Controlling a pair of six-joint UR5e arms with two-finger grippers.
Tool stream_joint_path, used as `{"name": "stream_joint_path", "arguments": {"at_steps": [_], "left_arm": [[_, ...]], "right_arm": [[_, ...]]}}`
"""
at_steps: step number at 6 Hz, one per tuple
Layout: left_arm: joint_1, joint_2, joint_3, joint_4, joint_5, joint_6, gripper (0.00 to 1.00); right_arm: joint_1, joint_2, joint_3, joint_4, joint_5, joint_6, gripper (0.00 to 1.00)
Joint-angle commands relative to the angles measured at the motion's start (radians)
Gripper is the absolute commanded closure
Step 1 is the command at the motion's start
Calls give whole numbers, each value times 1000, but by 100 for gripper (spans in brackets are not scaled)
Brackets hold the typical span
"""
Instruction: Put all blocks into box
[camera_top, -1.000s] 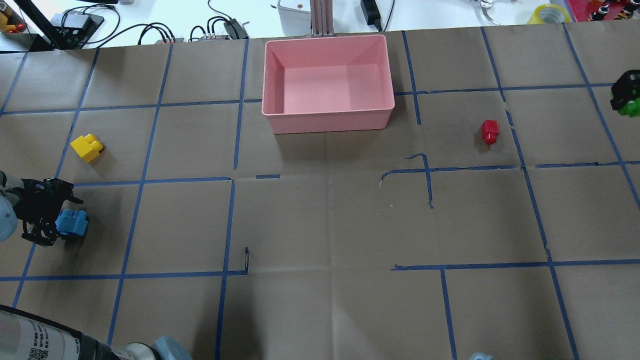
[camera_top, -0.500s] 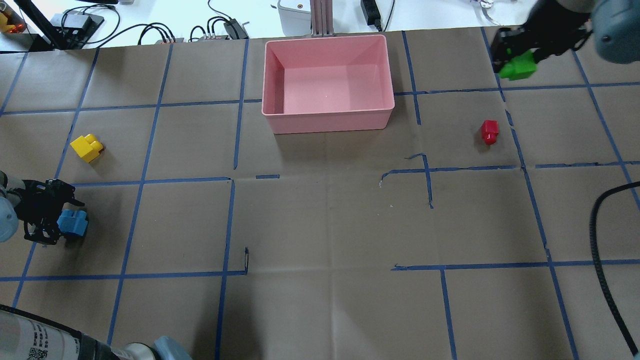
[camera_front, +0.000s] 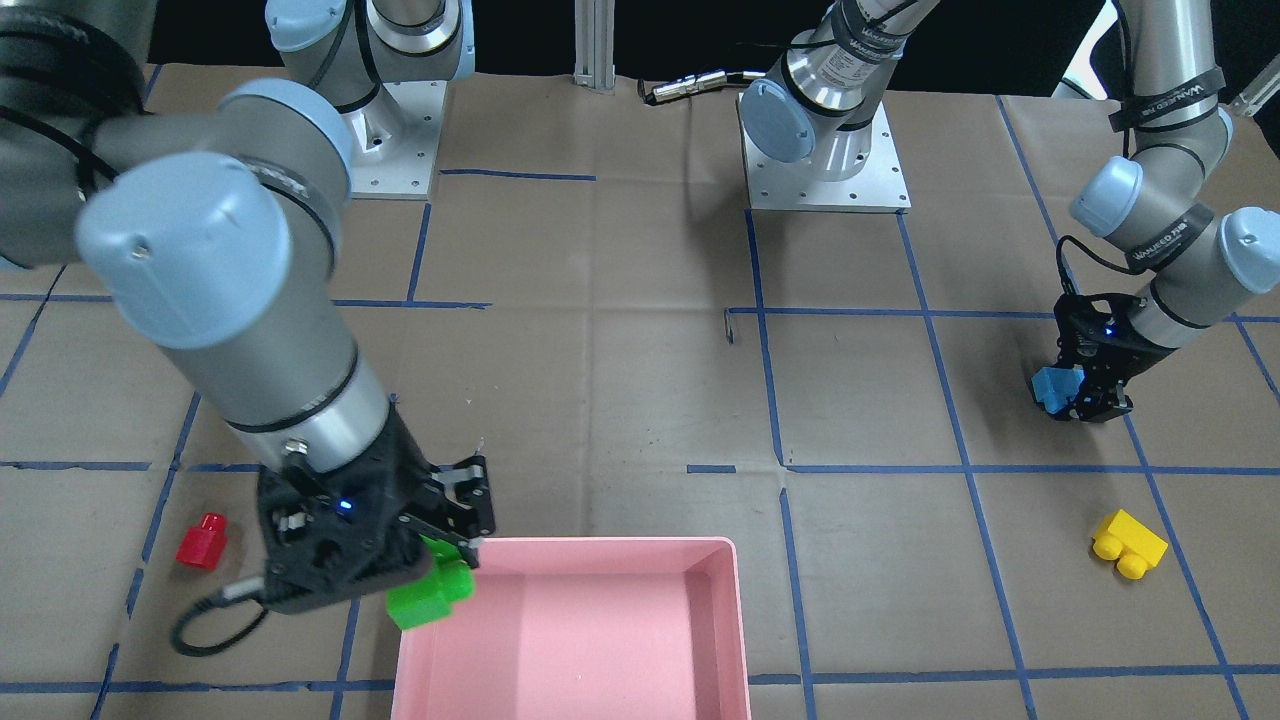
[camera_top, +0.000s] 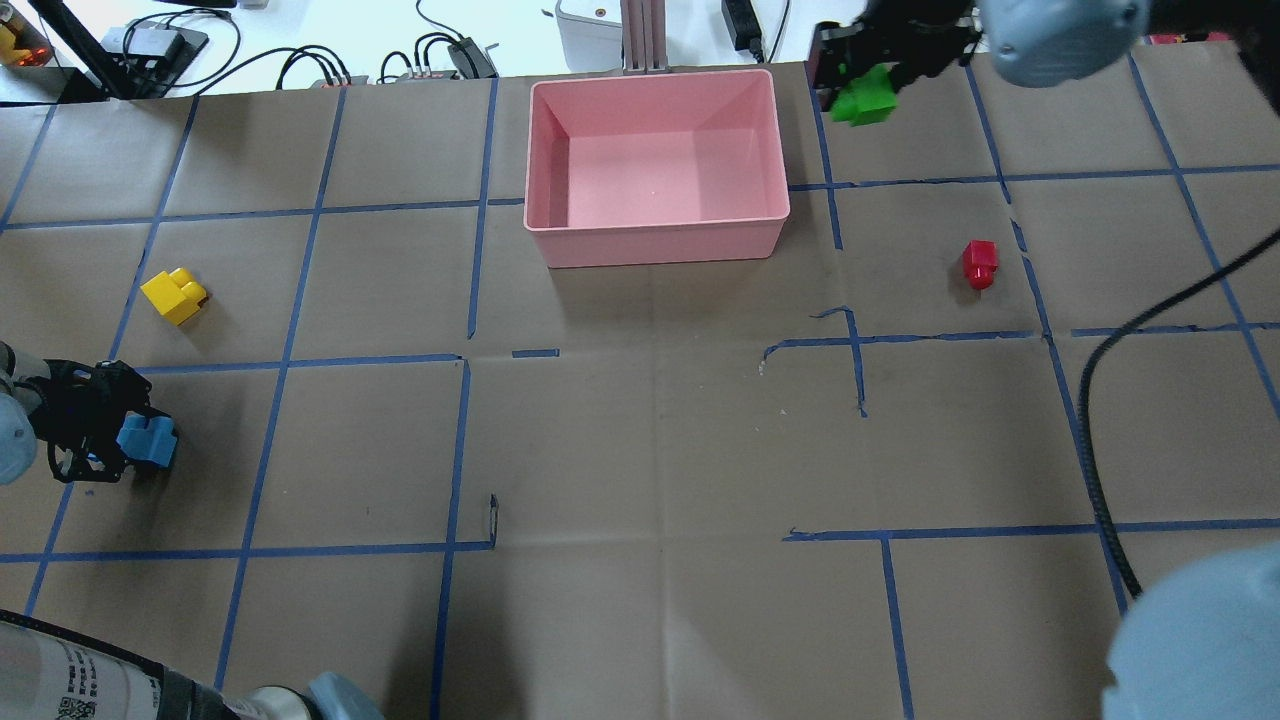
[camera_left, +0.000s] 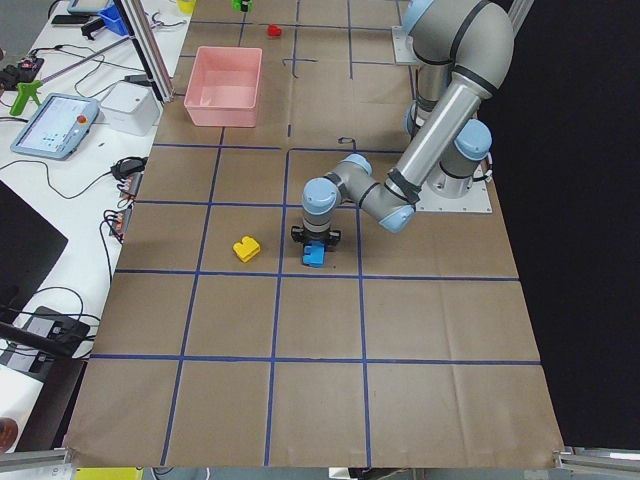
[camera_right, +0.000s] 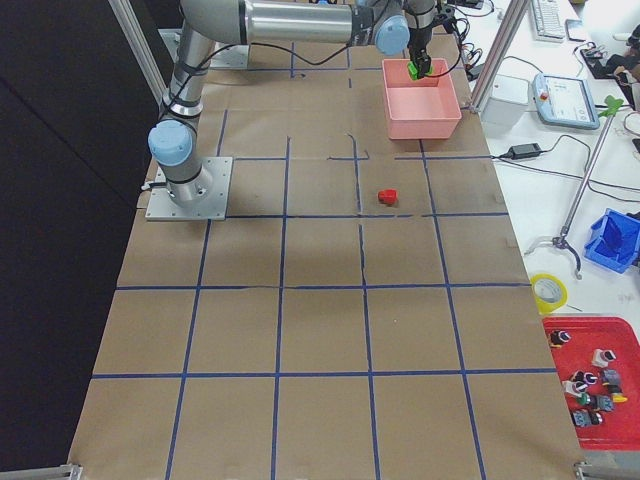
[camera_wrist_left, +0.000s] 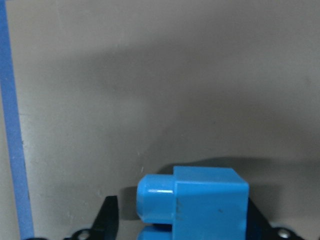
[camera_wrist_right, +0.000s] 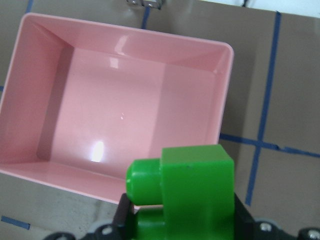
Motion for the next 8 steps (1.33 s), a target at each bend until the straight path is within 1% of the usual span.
{"name": "stream_joint_path", "arguments": {"at_steps": [1, 2, 3, 4, 5, 6, 7, 8], "left_arm": [[-2, 7, 10, 2, 2, -1, 68], [-2, 19, 23, 3, 2, -20, 82], [-3, 50, 55, 2, 2, -73, 88], [-9, 94, 88, -10, 5, -171, 92], [-17, 119, 136, -57, 5, -220, 94], [-47, 105, 206, -137, 2, -313, 96], [-117, 90, 286, -239, -7, -496, 97], [-200, 63, 360, -288, -22, -670, 98]], "right_arm": [[91, 156, -133, -66, 1, 114, 92], [103, 187, -133, -91, 1, 124, 74], [112, 195, -133, -93, 1, 115, 21], [113, 193, -133, -94, -1, 112, 1], [113, 193, -134, -96, -2, 106, 0], [107, 174, -130, -91, -11, 103, 0], [75, 137, -110, -73, -62, 34, 1], [7, 68, -79, 36, -85, 15, 1]]}}
